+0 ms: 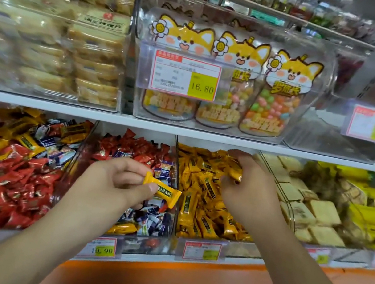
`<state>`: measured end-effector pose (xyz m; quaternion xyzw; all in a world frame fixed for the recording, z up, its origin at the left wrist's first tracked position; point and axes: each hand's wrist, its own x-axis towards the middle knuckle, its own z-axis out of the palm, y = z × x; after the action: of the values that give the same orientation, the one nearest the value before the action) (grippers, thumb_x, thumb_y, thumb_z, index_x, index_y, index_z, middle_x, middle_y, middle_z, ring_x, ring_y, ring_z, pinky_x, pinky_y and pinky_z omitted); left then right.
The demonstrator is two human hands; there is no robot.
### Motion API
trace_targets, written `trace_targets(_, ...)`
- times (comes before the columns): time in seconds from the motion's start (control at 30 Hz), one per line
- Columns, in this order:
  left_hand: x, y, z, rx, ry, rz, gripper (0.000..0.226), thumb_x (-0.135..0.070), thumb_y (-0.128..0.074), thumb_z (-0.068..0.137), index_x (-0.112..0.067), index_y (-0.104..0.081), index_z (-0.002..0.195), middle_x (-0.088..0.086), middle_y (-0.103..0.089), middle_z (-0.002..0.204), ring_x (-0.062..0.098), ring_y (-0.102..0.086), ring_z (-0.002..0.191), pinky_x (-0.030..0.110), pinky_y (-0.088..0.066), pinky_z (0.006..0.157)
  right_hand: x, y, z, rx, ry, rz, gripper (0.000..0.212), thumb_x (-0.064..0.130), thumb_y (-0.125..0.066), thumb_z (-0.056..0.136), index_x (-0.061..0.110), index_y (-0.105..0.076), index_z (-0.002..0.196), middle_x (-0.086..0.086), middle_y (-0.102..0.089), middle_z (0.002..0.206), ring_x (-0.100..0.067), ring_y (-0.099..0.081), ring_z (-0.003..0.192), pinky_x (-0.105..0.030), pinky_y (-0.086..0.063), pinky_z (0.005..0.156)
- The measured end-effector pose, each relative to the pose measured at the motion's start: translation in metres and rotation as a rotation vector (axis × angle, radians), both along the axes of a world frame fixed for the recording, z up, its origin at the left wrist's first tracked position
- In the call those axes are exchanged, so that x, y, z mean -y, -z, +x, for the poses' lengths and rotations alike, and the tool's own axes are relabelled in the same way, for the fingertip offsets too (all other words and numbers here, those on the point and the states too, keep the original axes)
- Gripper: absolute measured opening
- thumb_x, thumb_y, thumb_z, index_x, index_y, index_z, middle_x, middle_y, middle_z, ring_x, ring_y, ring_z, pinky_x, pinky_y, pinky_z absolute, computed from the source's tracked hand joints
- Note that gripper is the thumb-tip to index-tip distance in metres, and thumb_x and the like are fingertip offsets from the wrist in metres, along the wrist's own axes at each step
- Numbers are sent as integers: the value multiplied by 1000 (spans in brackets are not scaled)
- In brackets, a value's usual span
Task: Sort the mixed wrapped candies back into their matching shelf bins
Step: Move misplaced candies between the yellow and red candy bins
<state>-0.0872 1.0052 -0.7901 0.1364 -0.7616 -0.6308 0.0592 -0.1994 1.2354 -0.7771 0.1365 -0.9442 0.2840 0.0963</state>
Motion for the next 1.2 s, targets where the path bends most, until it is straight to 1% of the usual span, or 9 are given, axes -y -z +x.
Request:
trace_targets(0.1, -2, -2, 1, 5, -9, 6, 18, -33, -79, 87, -26, -71, 102, -6, -79, 94, 19, -75, 80, 44, -57, 90, 23, -7, 28, 73, -293, -115, 46, 33, -72, 94, 39, -56, 137, 26, -59, 131, 4, -54, 118, -13, -42, 92)
trace_targets(0.2, -4, -3, 1, 2, 3, 65, 18, -32, -78, 87, -24, -73, 102, -4, -79, 92, 14, -72, 74, 39, -57, 88, 45, -2, 49, 51, -475, -17, 36, 36, -75, 92, 38, -63, 127, 23, -66, 116, 3, -57, 114, -15, -47, 92)
trace_targets(0.33, 5, -1, 1, 14, 52, -11, 22, -36, -77, 88, -27, -70, 106, -11, -78, 94, 6, -73, 82, 33, -57, 86, 45, 1, 41, -44, -355, 25, 17, 30, -73, 95, 35, -71, 112, 19, -69, 103, -1, -60, 100, -19, -51, 82)
trace_targets(0.47, 24, 11, 1, 6, 96, -400, 14, -35, -76, 91, -38, -67, 101, -21, -72, 93, -5, -66, 91, 28, -54, 87, 19, -1, 17, -109, -52, 89, 39, 27, -72, 95, 24, -65, 134, 5, -70, 122, -16, -65, 107, -28, -53, 89)
trace_targets(0.6, 36, 24, -2, 83, 225, -772, 12, -38, -75, 92, -36, -72, 104, -20, -69, 89, -5, -65, 85, 26, -58, 83, 11, 4, 7, -64, 72, 155, 50, 25, -67, 96, 16, -56, 143, -8, -60, 132, -25, -59, 87, -24, -40, 70)
trace_targets(0.7, 37, 30, -5, 175, 343, -834, 17, -42, -78, 89, -33, -76, 104, -19, -70, 90, -4, -66, 82, 26, -59, 81, 18, 8, 11, -43, 4, 124, 40, 21, -67, 95, 17, -62, 135, -3, -59, 135, -22, -59, 113, -23, -41, 80)
trace_targets(0.8, 38, 33, -8, 228, 375, -832, 19, -37, -82, 87, -31, -77, 104, -17, -72, 90, -3, -68, 81, 28, -60, 80, 25, 9, 14, -37, -54, 115, 34, 18, -67, 95, 16, -64, 129, -2, -59, 134, -21, -54, 126, -24, -40, 92)
trace_targets(1.03, 40, 32, -13, 183, 265, -682, 17, -28, -87, 82, -32, -74, 91, -15, -72, 83, -6, -66, 77, 21, -58, 75, 27, 9, 18, -40, -103, 92, 27, 19, -67, 96, 21, -66, 123, 3, -61, 131, -16, -55, 123, -20, -39, 89)
trace_targets(1.2, 31, 12, -9, 25, 150, -298, 21, -24, -88, 80, -28, -75, 95, -10, -75, 88, 9, -73, 80, 30, -61, 78, 43, 3, 37, -19, -388, 40, 37, 26, -75, 92, 30, -64, 127, 18, -58, 128, 1, -50, 123, -11, -35, 101)
